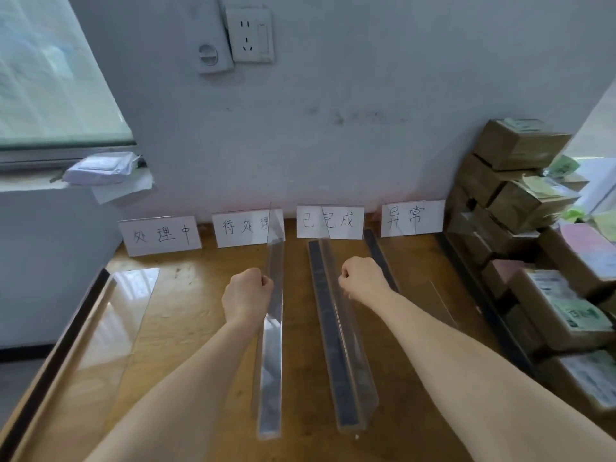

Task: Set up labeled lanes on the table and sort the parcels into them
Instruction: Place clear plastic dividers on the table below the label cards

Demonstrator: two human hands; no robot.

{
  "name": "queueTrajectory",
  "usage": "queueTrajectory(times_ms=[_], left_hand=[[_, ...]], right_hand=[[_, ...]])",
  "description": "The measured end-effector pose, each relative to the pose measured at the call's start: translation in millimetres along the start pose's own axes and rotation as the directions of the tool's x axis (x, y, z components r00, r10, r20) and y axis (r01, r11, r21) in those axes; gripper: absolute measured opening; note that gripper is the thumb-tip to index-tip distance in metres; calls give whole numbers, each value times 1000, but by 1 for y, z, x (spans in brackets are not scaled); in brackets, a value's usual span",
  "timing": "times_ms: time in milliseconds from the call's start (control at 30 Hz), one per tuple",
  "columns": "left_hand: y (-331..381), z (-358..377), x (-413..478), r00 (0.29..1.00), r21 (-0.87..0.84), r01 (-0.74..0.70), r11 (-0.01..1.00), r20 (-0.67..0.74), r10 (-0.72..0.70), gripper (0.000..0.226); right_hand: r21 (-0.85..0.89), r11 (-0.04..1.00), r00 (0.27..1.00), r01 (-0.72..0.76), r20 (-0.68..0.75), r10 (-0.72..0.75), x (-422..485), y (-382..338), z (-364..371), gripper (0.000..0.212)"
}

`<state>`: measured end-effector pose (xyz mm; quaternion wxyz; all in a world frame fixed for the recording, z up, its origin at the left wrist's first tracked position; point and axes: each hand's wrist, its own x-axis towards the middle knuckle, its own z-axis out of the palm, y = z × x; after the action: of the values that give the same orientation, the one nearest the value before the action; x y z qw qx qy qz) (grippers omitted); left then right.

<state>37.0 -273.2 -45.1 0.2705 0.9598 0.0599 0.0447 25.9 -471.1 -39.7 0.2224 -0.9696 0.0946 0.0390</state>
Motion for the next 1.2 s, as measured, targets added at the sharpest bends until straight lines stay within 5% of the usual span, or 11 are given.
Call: queueTrajectory(times_ms=[700, 1200], left_hand=[[-41, 2, 29, 1000, 84, 22, 996, 9, -23, 38], [-48, 10, 45, 1000, 78, 3, 997, 24, -5, 32]], right_hand=[[-84, 995, 999, 47, 18, -46, 46, -38, 30, 25], [-50, 995, 996, -87, -3, 87, 51, -46, 37, 13]])
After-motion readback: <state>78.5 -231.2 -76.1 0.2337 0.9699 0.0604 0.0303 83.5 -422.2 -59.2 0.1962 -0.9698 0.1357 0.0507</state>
